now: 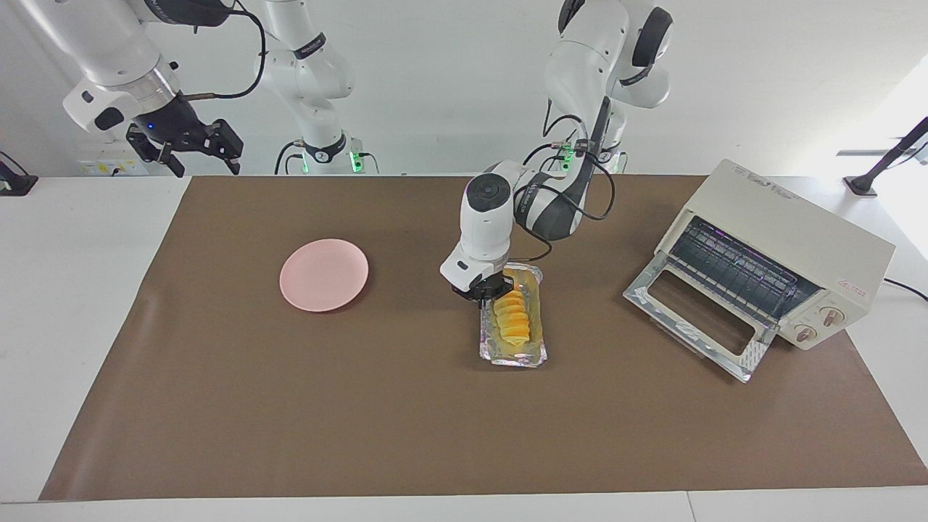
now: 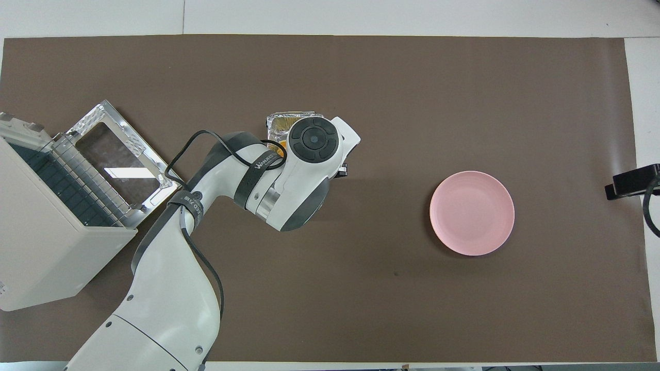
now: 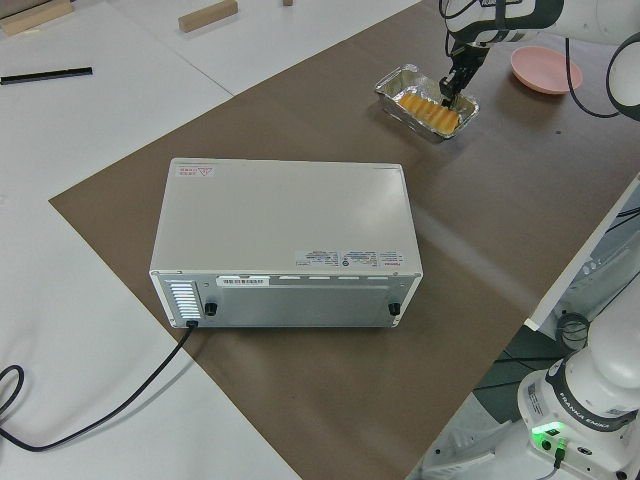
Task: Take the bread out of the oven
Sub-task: 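Pull the foil tray out with the left gripper and set it down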
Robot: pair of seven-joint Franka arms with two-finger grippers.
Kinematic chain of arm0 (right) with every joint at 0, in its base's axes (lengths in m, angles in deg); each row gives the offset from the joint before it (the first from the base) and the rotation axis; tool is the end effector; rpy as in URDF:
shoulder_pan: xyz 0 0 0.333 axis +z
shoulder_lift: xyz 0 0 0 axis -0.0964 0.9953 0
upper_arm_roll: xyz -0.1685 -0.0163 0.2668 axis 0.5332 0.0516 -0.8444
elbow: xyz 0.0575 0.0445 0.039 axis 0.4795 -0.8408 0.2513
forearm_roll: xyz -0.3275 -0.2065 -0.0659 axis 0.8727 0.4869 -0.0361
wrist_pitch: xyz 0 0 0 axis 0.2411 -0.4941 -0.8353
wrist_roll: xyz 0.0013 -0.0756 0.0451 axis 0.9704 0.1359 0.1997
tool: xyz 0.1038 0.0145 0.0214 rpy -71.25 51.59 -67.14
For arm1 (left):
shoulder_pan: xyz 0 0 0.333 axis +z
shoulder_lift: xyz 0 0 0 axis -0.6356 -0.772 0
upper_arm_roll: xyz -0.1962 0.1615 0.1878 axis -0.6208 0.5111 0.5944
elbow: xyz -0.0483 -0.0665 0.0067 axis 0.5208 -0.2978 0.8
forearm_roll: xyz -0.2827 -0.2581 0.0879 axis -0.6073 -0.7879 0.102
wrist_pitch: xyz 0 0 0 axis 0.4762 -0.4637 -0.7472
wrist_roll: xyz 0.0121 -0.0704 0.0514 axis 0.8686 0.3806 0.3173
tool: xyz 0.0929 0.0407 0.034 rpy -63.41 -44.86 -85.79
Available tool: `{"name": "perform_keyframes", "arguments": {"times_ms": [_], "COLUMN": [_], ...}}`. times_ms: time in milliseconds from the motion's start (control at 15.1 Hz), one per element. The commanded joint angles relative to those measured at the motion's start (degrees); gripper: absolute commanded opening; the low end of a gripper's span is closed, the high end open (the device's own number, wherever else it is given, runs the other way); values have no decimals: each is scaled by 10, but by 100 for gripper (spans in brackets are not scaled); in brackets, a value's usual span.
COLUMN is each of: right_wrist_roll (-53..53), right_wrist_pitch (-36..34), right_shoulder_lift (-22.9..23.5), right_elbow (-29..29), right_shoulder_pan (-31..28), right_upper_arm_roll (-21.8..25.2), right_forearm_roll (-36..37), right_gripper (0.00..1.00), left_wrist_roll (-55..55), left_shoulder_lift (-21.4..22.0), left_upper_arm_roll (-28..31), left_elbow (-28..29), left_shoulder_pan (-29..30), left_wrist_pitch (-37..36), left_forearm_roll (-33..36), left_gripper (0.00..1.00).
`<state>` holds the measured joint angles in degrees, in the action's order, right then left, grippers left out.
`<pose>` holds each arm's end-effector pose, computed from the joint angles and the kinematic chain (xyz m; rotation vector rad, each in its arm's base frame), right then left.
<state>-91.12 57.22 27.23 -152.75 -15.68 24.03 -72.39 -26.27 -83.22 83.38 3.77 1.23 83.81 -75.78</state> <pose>0.5086 -0.0511 0.6277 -3.1101 -0.0096 0.1788 0.5347 -0.4301 0.3292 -3.1189 0.1000 -0.0152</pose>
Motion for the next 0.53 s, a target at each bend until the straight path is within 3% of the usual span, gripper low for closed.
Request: {"name": "perform_keyframes", "arguments": {"times_ms": [0, 199, 464], "right_wrist_roll": [-10, -10, 66], "right_wrist_pitch": [8, 22, 82], "right_shoulder_lift": [-3, -4, 1], "right_elbow": [0, -4, -32], "right_shoulder_pan": [-8, -7, 51], "right_upper_arm_roll": [-6, -7, -14], "right_forearm_roll": [6, 5, 2], "right_gripper": [100, 100, 100], "left_wrist_roll": [-17, -3, 167], "left_shoulder_lift": [23, 112, 168], "left_upper_arm_roll": [35, 73, 73], "left_elbow": [-28, -22, -24], "left_shoulder_pan": [4, 75, 201], "left_wrist_pitch": [-46, -78, -148], "left_forearm_roll": [-3, -8, -9], "left_gripper": [100, 100, 100]}}
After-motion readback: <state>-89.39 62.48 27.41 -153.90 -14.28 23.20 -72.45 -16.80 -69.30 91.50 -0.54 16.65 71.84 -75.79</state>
